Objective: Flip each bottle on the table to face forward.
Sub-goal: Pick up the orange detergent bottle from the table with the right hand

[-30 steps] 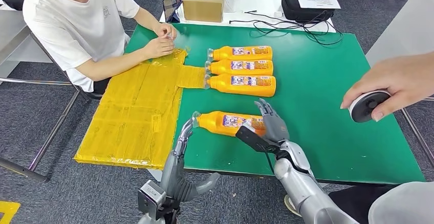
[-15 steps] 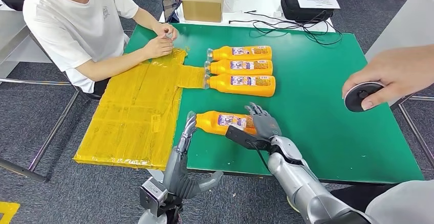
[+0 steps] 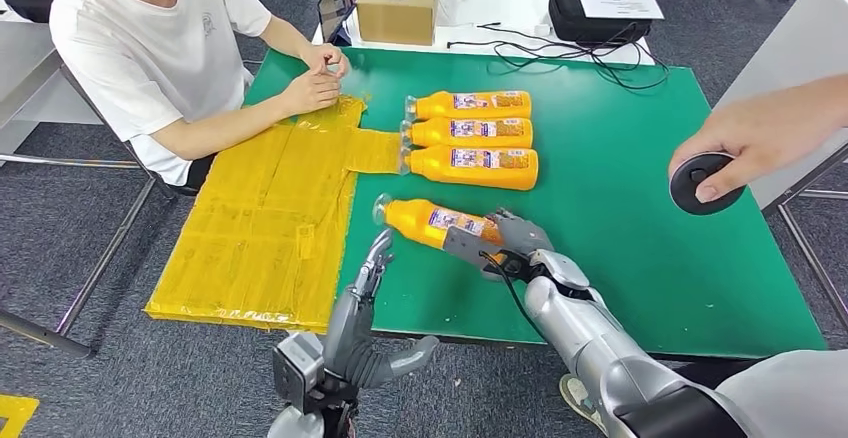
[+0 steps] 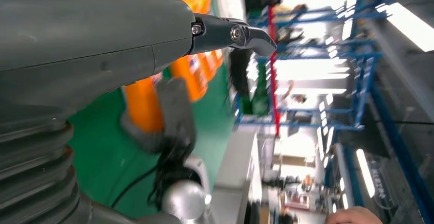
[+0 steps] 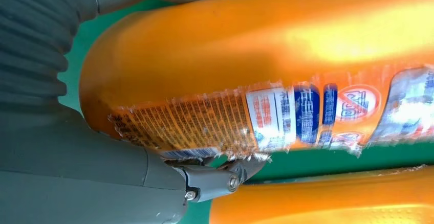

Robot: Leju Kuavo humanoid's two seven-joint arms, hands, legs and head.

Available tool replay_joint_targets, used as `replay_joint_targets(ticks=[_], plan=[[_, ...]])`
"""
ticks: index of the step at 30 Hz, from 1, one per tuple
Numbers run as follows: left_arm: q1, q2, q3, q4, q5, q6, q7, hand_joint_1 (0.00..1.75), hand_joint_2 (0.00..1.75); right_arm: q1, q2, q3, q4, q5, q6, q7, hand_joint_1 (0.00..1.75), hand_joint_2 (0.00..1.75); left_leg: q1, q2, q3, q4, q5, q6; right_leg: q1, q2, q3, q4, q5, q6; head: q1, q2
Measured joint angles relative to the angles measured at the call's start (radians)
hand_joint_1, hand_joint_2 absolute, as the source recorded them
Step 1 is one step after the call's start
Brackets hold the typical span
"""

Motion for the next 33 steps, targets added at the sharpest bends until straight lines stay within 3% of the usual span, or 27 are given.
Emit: replay_joint_targets(ticks=[4,10,14,17,20,26,30,33], plan=[[0.004,-0.003,0.011,-0.006,0.059,-0.052,0.073,0.00,1.75,-0.026,-0.016,-0.031,0.032,-0.115,0.116,0.006,1.75,1.75,0.000,0.000,0.006,0.000,0.000,0.000,0.000,0.000,0.005,0.000,0.000,0.000,0.000,0.000],[0.005,-0.005,0.016,-0.012,0.044,-0.029,0.066,0.00,1.75,-0.019,-0.023,-0.063,0.039,-0.155,0.121,-0.026,1.75,1.75,0.000,0.000,0.007,0.000,0.000,0.000,0.000,0.000,0.006,0.000,0.000,0.000,0.000,0.000],[0.006,-0.005,0.018,-0.013,0.039,-0.011,0.062,0.00,1.75,0.012,-0.031,-0.105,0.037,-0.252,0.106,-0.148,1.75,1.75,0.000,0.000,0.008,0.000,-0.001,0.000,0.000,0.000,0.007,0.000,0.000,0.000,0.000,0.000],[0.009,-0.005,0.022,-0.017,0.046,0.002,0.055,0.00,1.75,0.070,-0.029,-0.164,0.017,-0.410,0.138,-0.281,1.75,1.75,0.000,0.000,0.008,0.000,-0.001,0.000,0.000,0.000,0.007,0.000,0.000,0.000,0.000,0.000],[0.015,-0.005,0.025,-0.019,0.059,0.011,0.052,0.00,1.75,0.132,-0.022,-0.231,-0.019,-0.517,0.172,-0.346,1.75,1.75,0.000,0.000,0.007,0.000,-0.001,0.000,0.000,0.000,0.006,0.000,0.000,0.000,0.000,0.000],[0.023,-0.004,0.031,-0.020,0.081,0.059,0.062,0.00,1.75,0.202,-0.007,-0.296,-0.082,-0.589,0.164,-0.366,1.75,1.75,0.001,0.000,0.007,0.000,-0.001,-0.001,0.000,0.000,0.006,0.000,-0.001,-0.001,0.000,0.000],[0.055,0.002,0.048,-0.020,0.171,0.109,0.137,0.00,1.75,0.338,0.030,-0.332,-0.234,-0.735,0.158,-0.365,1.75,1.75,0.002,-0.002,0.006,0.000,-0.002,-0.002,0.001,0.000,0.006,0.000,-0.001,-0.001,0.000,0.000],[0.084,0.007,0.061,-0.025,0.208,0.125,0.133,0.00,1.75,0.460,0.063,-0.334,-0.385,-0.825,0.158,-0.347,1.75,1.75,0.002,-0.002,0.005,0.000,-0.004,-0.004,0.002,0.000,0.005,0.000,-0.003,-0.002,0.000,0.000]])
